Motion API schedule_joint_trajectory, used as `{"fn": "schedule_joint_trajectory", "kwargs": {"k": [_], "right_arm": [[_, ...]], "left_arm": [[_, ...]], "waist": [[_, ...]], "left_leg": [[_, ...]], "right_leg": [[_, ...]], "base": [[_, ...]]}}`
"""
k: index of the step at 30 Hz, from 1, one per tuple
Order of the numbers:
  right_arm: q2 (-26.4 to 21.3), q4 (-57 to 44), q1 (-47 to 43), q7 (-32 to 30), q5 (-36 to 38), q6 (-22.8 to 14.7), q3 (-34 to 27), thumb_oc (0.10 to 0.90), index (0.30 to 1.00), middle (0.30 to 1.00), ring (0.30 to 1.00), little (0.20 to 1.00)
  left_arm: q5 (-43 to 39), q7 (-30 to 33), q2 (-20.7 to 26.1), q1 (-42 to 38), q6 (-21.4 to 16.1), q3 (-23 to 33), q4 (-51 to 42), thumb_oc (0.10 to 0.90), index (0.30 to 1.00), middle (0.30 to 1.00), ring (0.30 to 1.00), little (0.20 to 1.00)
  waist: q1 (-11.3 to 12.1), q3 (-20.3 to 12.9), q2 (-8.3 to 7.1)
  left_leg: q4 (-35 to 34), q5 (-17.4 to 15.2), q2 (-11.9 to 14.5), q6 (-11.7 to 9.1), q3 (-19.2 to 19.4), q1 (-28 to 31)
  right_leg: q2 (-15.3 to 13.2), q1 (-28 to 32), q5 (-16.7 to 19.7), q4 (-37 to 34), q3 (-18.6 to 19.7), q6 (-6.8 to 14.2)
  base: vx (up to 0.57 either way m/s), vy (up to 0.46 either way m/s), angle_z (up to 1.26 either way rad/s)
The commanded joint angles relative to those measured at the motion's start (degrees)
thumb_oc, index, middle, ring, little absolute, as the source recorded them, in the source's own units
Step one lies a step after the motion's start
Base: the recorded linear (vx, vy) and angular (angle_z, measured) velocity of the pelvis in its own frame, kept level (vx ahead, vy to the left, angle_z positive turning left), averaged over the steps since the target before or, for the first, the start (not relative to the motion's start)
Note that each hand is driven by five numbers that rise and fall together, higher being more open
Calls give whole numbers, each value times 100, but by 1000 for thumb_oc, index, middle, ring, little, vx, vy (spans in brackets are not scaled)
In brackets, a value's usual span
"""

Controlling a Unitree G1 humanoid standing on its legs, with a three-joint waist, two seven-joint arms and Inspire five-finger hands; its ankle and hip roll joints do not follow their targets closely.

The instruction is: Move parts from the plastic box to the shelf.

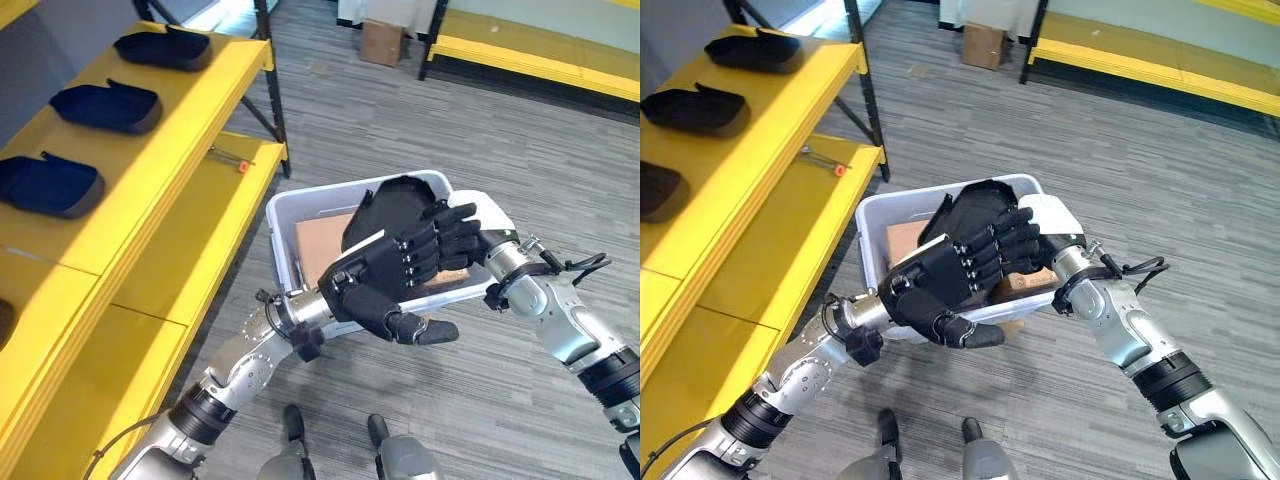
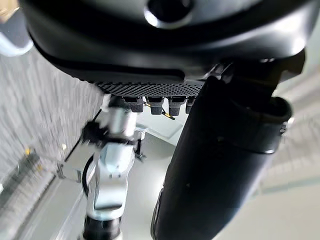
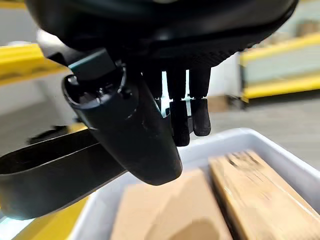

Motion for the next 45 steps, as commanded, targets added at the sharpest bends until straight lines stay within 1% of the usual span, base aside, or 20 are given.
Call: {"fn": "schedule_joint_trajectory", "kwargs": {"k": [1,3,6,7,9,10,14,19,22,24,25,27,29,30,31,33,35,39,40,45], "right_arm": [[65,-30,-225,-104,455,111,-486,400,300,300,300,300],[123,71,-124,-22,593,394,-707,400,300,300,300,300],[197,213,36,161,587,573,-914,400,300,300,300,300],[203,237,57,194,576,586,-939,400,300,300,300,300],[193,270,167,264,480,614,-1015,400,300,300,300,300],[156,258,210,309,486,667,-1056,400,300,300,300,300],[92,314,258,436,470,784,-1152,400,300,300,300,300],[51,523,179,522,428,822,-1190,400,300,300,300,300],[-52,590,73,623,466,738,-1218,400,300,300,300,300],[-81,568,-9,716,445,703,-1217,400,300,300,300,300],[-103,538,-120,862,478,715,-1209,400,300,300,300,300],[-165,339,-321,1167,524,814,-1173,400,300,300,300,300],[-165,338,-322,1168,524,815,-1171,400,300,300,300,300],[-353,153,-171,1194,564,767,-1336,400,300,300,300,300],[-1050,1,-244,1610,964,888,-1623,400,300,300,300,300],[-1160,35,-470,1678,1084,983,-1459,400,300,300,300,300],[-1278,45,-652,1743,1291,1054,-1342,400,300,300,300,300],[-1395,-86,-870,1956,1432,1197,-1244,400,300,300,300,300],[-1393,-227,-928,2048,1418,1262,-1245,400,300,300,300,300],[-1237,-525,-1266,2138,1589,1482,-982,400,300,300,300,300]], "left_arm": [[858,415,-419,-172,-884,-18,-192,900,1000,1000,1000,1000],[1868,1144,-274,-304,-1490,43,-215,900,1000,1000,1000,1000],[3082,2080,-92,-472,-2049,381,-317,900,1000,1000,1000,1000],[3265,2216,-67,-486,-2108,430,-327,900,1000,1000,1000,1000],[4082,2705,213,-626,-2477,707,-347,900,1000,1000,1000,1000],[4099,2786,421,-745,-2662,831,-351,900,1000,1000,1000,1000],[4321,3063,992,-1004,-2906,1207,-604,900,1000,1000,1000,1000],[4564,2867,1793,-1401,-2666,1370,-703,900,1000,1000,1000,1000],[4154,2376,2211,-1651,-2403,1228,-503,900,1000,1000,1000,1000],[3753,1940,2295,-1673,-2187,1176,-397,900,1000,1000,1000,1000],[3714,1496,2331,-1701,-2131,1109,-294,900,1000,1000,1000,1000],[3759,866,2393,-1676,-2159,882,-201,900,1000,1000,1000,1000],[3758,864,2393,-1672,-2160,886,-202,900,1000,1000,1000,1000],[3574,509,2797,-1076,-2747,1170,-322,900,1000,1000,1000,1000],[2800,-600,3988,319,-3989,2121,-850,900,1000,1000,1000,1000],[2669,-668,4188,228,-3936,2048,-874,900,1000,1000,1000,1000],[2353,-765,4363,148,-3708,1997,-898,900,1000,1000,1000,1000],[2279,-876,4525,102,-3643,1942,-862,900,1000,1000,1000,1000],[2346,-989,4535,168,-3611,1982,-869,900,1000,1000,1000,1000],[3145,-447,4585,85,-3567,1767,-723,900,1000,1000,1000,1000]], "waist": [[129,-1042,66],[88,-1078,59],[90,-1113,42],[92,-1116,38],[109,-1147,25],[117,-1175,20],[163,-1251,26],[207,-1316,91],[197,-1324,149],[197,-1316,177],[190,-1312,199],[163,-1274,224],[162,-1274,225],[252,-1230,233],[507,-1242,311],[501,-1265,327],[519,-1284,331],[517,-1281,347],[520,-1273,355],[488,-1299,358]], "left_leg": [[-50,-578,652,-375,78,380],[-57,-606,646,-371,119,453],[-57,-619,645,-368,103,489],[-57,-620,647,-368,99,495],[-57,-634,641,-369,84,520],[-57,-638,641,-378,79,530],[-57,-650,642,-411,62,536],[-57,-655,656,-465,64,541],[-57,-656,651,-480,95,554],[-57,-655,645,-481,124,563],[-57,-648,645,-479,139,573],[-57,-628,644,-477,166,584],[-57,-629,644,-477,166,585],[-57,-585,631,-459,144,550],[-57,-599,565,-446,74,520],[-57,-583,564,-452,74,509],[-57,-570,566,-457,83,500],[-57,-549,578,-453,111,476],[-57,-535,592,-451,124,463],[-57,-527,597,-436,171,462]], "right_leg": [[43,-370,10,302,-284,-134],[28,-294,33,244,-277,-113],[12,-230,31,204,-299,-101],[8,-218,31,197,-307,-101],[-8,-171,41,152,-335,-94],[-18,-152,47,131,-350,-85],[-48,-75,78,25,-406,-68],[-95,-14,136,-97,-469,-19],[-110,9,166,-152,-478,7],[-115,20,182,-166,-471,21],[-112,24,188,-162,-468,24],[-92,20,197,-135,-432,15],[-92,21,197,-135,-432,15],[-88,6,225,-148,-438,-1],[-126,111,238,-237,-571,17],[-127,116,251,-244,-594,22],[-121,120,259,-254,-611,22],[-116,95,282,-255,-634,25],[-107,87,278,-242,-627,15],[-94,58,290,-224,-625,13]], "base": [[35,29,-12],[19,22,-6],[0,9,-5],[0,0,0],[2,-4,2],[7,-10,3],[3,2,2],[-2,15,6],[-10,36,9],[-7,29,-4],[-11,34,-11],[-12,27,-17],[-29,13,-12],[-73,55,-5],[-69,57,-14],[-7,19,-9],[-2,-4,24],[-12,-5,2],[-38,-11,-1],[-7,-2,0]]}}
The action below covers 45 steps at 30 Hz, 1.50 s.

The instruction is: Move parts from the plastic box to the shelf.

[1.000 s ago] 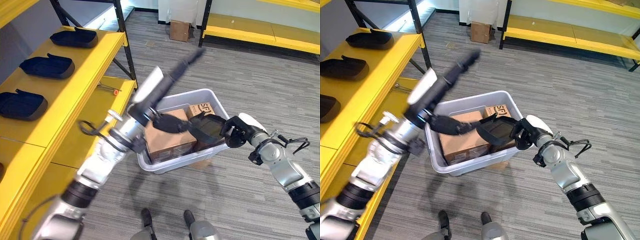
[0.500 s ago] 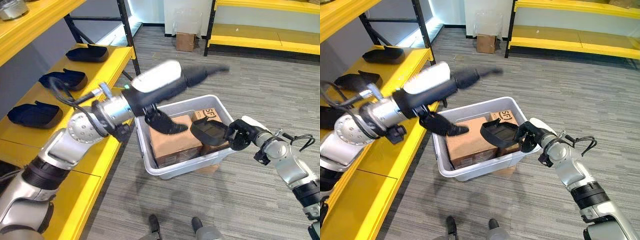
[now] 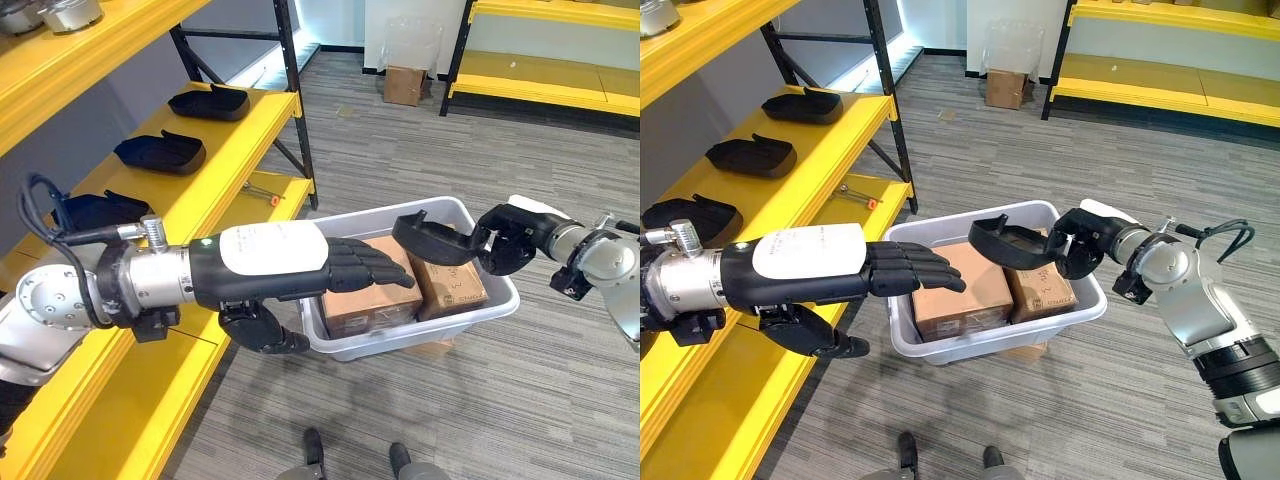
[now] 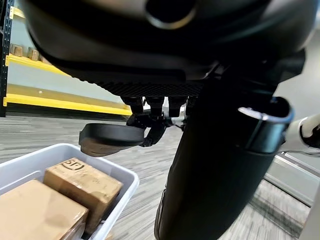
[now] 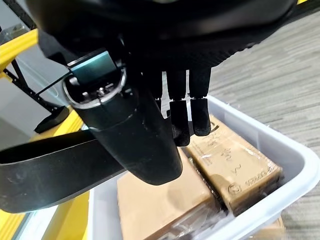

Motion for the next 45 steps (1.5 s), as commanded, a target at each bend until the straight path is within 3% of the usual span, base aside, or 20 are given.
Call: {"fn": "schedule_joint_trajectory", "kwargs": {"k": [1,5,6,11,15,23,36,45], "right_arm": [[-79,-320,-987,-265,185,-144,-36,400,300,300,300,300],[253,-347,-1103,-261,45,-138,121,400,300,300,300,300],[552,-286,-1147,-281,-173,-69,296,400,300,300,300,300],[1325,123,-840,-488,-828,12,453,400,300,300,300,300],[1550,210,-744,-630,-767,-47,458,400,300,300,300,300],[1767,289,-726,-697,-847,-112,462,400,300,300,300,300],[2077,433,-989,-821,-1058,-359,800,400,300,300,300,300],[2233,481,-1131,-809,-1052,-593,1122,400,300,300,300,300]], "left_arm": [[-27,693,-155,-191,-38,-78,332,900,1000,1000,1000,1000],[569,1235,-411,-314,38,-230,376,900,1000,1000,1000,1000],[1009,1781,-686,-449,143,-340,526,900,1000,1000,1000,1000],[2020,2708,-1767,-362,302,-346,848,900,1000,1000,1000,1000],[2581,3217,-2129,-440,446,-428,1063,900,1000,1000,1000,1000],[2838,3171,-2559,-596,725,-670,1143,900,1000,1000,1000,1000],[3016,2510,-2748,-833,1099,-1385,1188,900,1000,1000,1000,1000],[3409,2675,-2813,-1186,1405,-2002,1380,900,1000,1000,1000,1000]], "waist": [[0,-813,-181],[7,-798,-190],[13,-801,-205],[62,-747,-278],[21,-762,-329],[-50,-789,-354],[-85,-797,-270],[-147,-777,-224]], "left_leg": [[-46,-448,536,-318,114,258],[-46,-452,547,-314,105,265],[-46,-449,561,-314,83,278],[-46,-448,579,-304,-16,308],[-46,-467,581,-298,-38,308],[-46,-487,605,-304,-11,349],[-46,-445,602,-294,25,360],[-46,-458,599,-286,46,373]], "right_leg": [[-101,-419,11,444,-515,42],[-96,-428,8,455,-509,31],[-90,-415,3,453,-506,16],[-73,-402,-41,509,-492,-30],[-50,-423,-56,525,-444,-46],[-31,-415,-51,522,-364,-58],[-2,-444,43,488,-272,-51],[-8,-484,41,496,-232,-32]], "base": [[0,0,0],[0,0,0],[0,0,0],[5,-6,1],[-5,-20,4],[0,0,0],[0,0,0],[-9,9,-2]]}}
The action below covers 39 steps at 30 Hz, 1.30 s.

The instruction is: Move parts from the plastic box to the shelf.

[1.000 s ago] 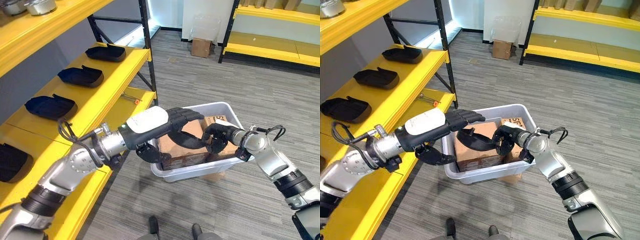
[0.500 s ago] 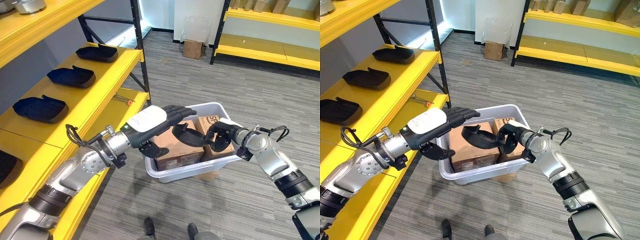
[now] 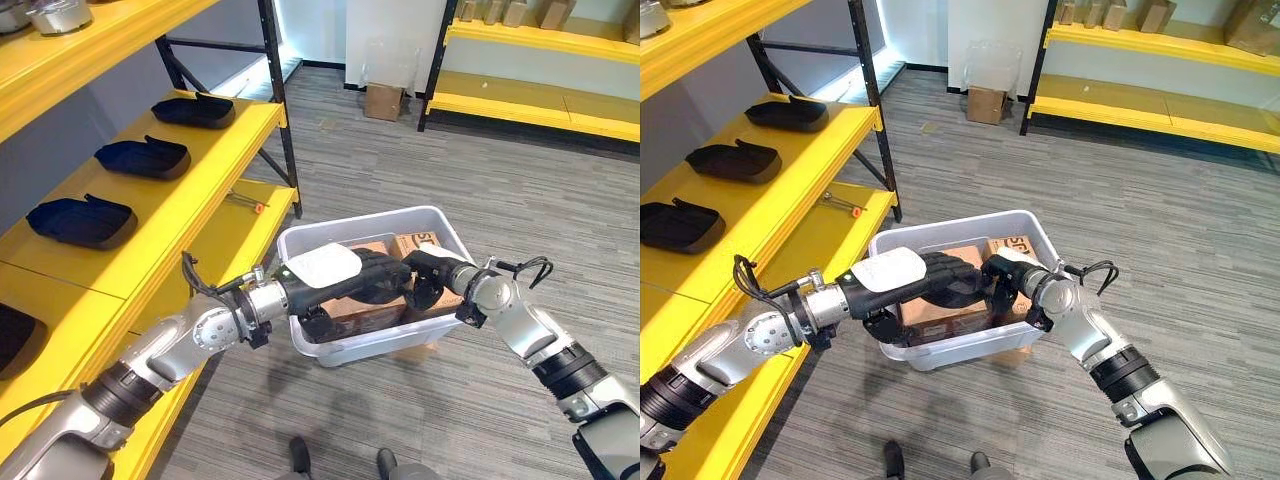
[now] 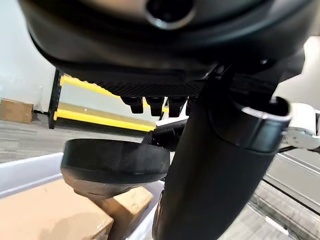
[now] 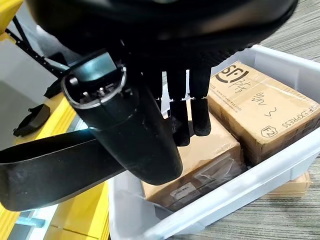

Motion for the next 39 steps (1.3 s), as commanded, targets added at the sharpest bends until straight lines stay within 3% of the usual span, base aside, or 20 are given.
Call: {"fn": "schedule_joint_trajectory", "kwargs": {"k": [1,5,9,13,18,21,24,29,32,39], "right_arm": [[50,-132,-1062,-365,-138,-582,-22,400,300,300,300,300],[161,-62,-1137,-459,-60,-647,167,400,300,300,300,300],[219,43,-1156,-624,-26,-619,215,400,300,300,300,300],[221,159,-1204,-735,90,-680,225,400,300,300,300,300],[375,272,-1396,-764,117,-616,282,400,300,300,300,300],[427,284,-1418,-788,77,-588,289,400,300,300,300,300],[491,367,-1508,-865,71,-473,275,400,300,300,300,300],[501,366,-1535,-912,78,-433,257,400,300,300,300,300],[528,351,-1540,-894,26,-358,249,400,300,300,300,300],[528,436,-1622,-915,82,-358,315,400,300,300,300,300]], "left_arm": [[-2,384,-515,-698,3,144,253,900,1000,1000,1000,1000],[-7,494,-570,-901,262,-158,399,900,1000,1000,1000,1000],[299,615,-656,-869,775,-201,667,900,1000,1000,1000,1000],[321,684,-662,-828,942,-260,817,900,1000,1000,1000,1000],[251,903,-991,-766,1475,-308,1373,900,1000,1000,1000,1000],[344,992,-1106,-723,1476,-296,1484,900,1000,1000,1000,1000],[632,1305,-1291,-604,1766,-205,1770,900,1000,1000,1000,1000],[579,1340,-1345,-573,1859,-158,1891,900,1000,1000,1000,1000],[650,1257,-1511,-505,1639,-194,1843,900,1000,1000,1000,1000],[1034,1265,-1561,-634,1547,-442,1722,900,1000,1000,1000,1000]], "waist": [[77,-644,73],[53,-669,75],[62,-656,69],[78,-644,68],[94,-647,65],[100,-649,64],[119,-653,35],[129,-644,16],[132,-632,-15],[96,-640,-28]], "left_leg": [[-45,-484,582,-284,22,327],[-45,-481,582,-286,35,341],[-45,-477,587,-284,33,336],[-45,-471,593,-284,28,336],[-45,-483,580,-278,6,352],[-45,-486,580,-277,-3,353],[-45,-490,578,-276,-15,372],[-45,-499,575,-272,-23,381],[-45,-498,587,-270,-32,398],[-45,-502,597,-271,-16,393]], "right_leg": [[-24,-524,7,505,-285,-26],[-20,-528,20,504,-267,-19],[-14,-546,12,519,-253,-22],[-16,-544,16,517,-259,-26],[-5,-543,19,506,-235,-39],[-6,-545,17,506,-240,-42],[-3,-545,1,534,-243,-47],[5,-543,-15,557,-243,-55],[13,-531,-18,569,-232,-62],[25,-548,-48,613,-215,-63]], "base": [[0,0,0],[0,0,0],[0,0,0],[0,0,0],[0,0,0],[0,0,0],[0,0,0],[0,0,0],[0,0,0],[0,0,0]]}}
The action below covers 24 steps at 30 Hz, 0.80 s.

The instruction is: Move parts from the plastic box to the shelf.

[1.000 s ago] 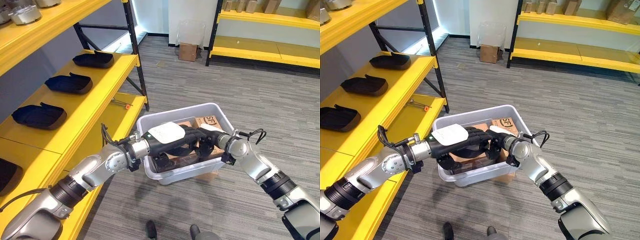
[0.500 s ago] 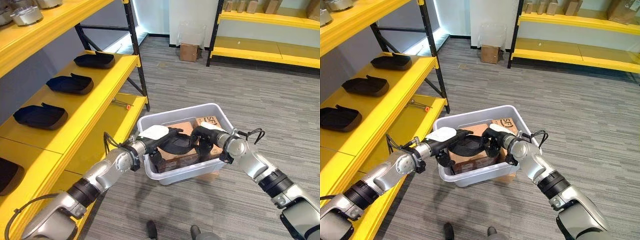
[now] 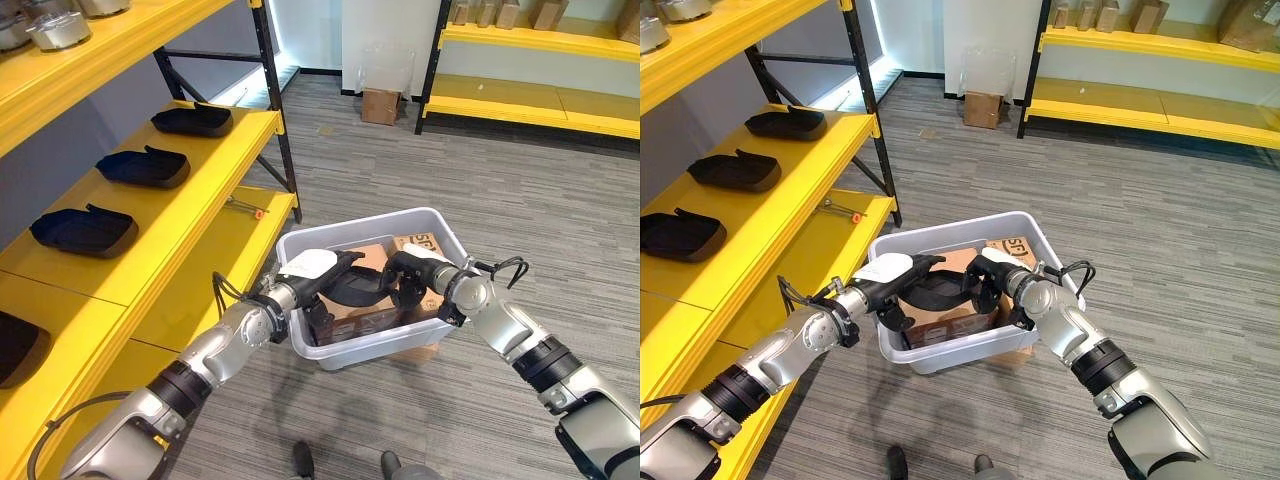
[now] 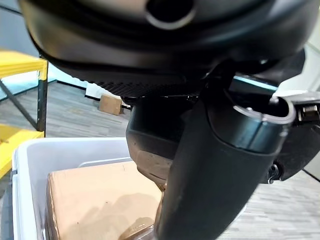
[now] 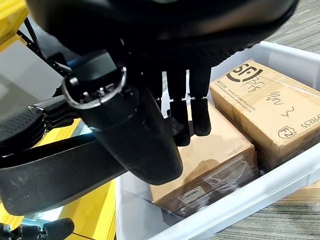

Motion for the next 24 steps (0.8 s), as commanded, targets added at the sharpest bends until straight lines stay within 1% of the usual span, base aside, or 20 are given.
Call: {"fn": "schedule_joint_trajectory", "kwargs": {"k": [1,4,7,12,16,18,19,21,23,24], "right_arm": [[170,-24,-1269,-525,79,-355,-109,400,300,300,300,300],[162,-16,-1292,-515,71,-372,-52,400,300,300,300,300],[172,-6,-1284,-527,89,-403,-47,400,300,300,300,300],[199,51,-1299,-486,84,-507,-5,400,300,300,300,300],[238,56,-1287,-523,104,-562,71,400,300,300,300,300],[257,88,-1285,-562,135,-617,110,400,300,300,300,300],[296,112,-1336,-572,146,-628,156,400,300,300,300,300],[309,118,-1343,-584,147,-621,174,400,300,300,300,300],[314,137,-1354,-605,151,-655,201,400,300,300,300,300],[329,163,-1377,-624,135,-676,221,400,300,300,300,300]], "left_arm": [[242,385,-240,-422,-341,-30,-35,900,1000,1000,1000,1000],[380,475,-254,-597,-395,-214,-129,900,1000,1000,1000,1000],[526,470,-283,-683,-471,-265,-197,900,1000,1000,1000,1000],[625,446,-327,-883,-441,-479,-268,900,1000,1000,1000,1000],[577,326,-379,-1014,-340,-655,-266,900,1000,1000,1000,1000],[578,361,-388,-1065,-298,-757,-263,900,1000,1000,1000,1000],[543,309,-457,-1153,-176,-864,-213,900,1000,1000,1000,1000],[536,301,-477,-1160,-157,-885,-211,900,1000,1000,1000,1000],[370,521,-515,-1173,-164,-915,-157,900,1000,1000,1000,1000],[346,513,-549,-1190,-95,-899,-151,900,1000,1000,1000,1000]], "waist": [[149,-576,-112],[103,-563,-116],[77,-566,-108],[23,-586,-101],[-15,-592,-101],[-32,-597,-99],[-54,-584,-94],[-56,-586,-94],[-62,-594,-95],[-59,-599,-96]], "left_leg": [[-45,-511,577,-268,11,385],[-45,-517,587,-269,40,399],[-45,-519,591,-271,45,409],[-45,-531,597,-271,70,430],[-45,-531,590,-270,78,431],[-45,-537,597,-269,96,435],[-45,-537,602,-272,108,443],[-45,-539,604,-275,113,445],[-45,-542,603,-275,108,445],[-45,-545,598,-273,105,445]], "right_leg": [[11,-576,-56,624,-184,-60],[13,-580,-50,628,-155,-52],[13,-574,-38,610,-143,-48],[13,-573,-53,638,-126,-36],[15,-581,-42,641,-99,-23],[16,-587,-46,647,-89,-16],[17,-586,-43,644,-75,-11],[13,-587,-43,644,-75,-9],[14,-587,-39,632,-72,-5],[14,-582,-36,625,-68,-6]], "base": [[0,0,0],[0,0,0],[0,0,0],[0,0,0],[0,0,0],[0,0,0],[0,0,0],[0,0,0],[0,0,0],[0,0,0]]}}
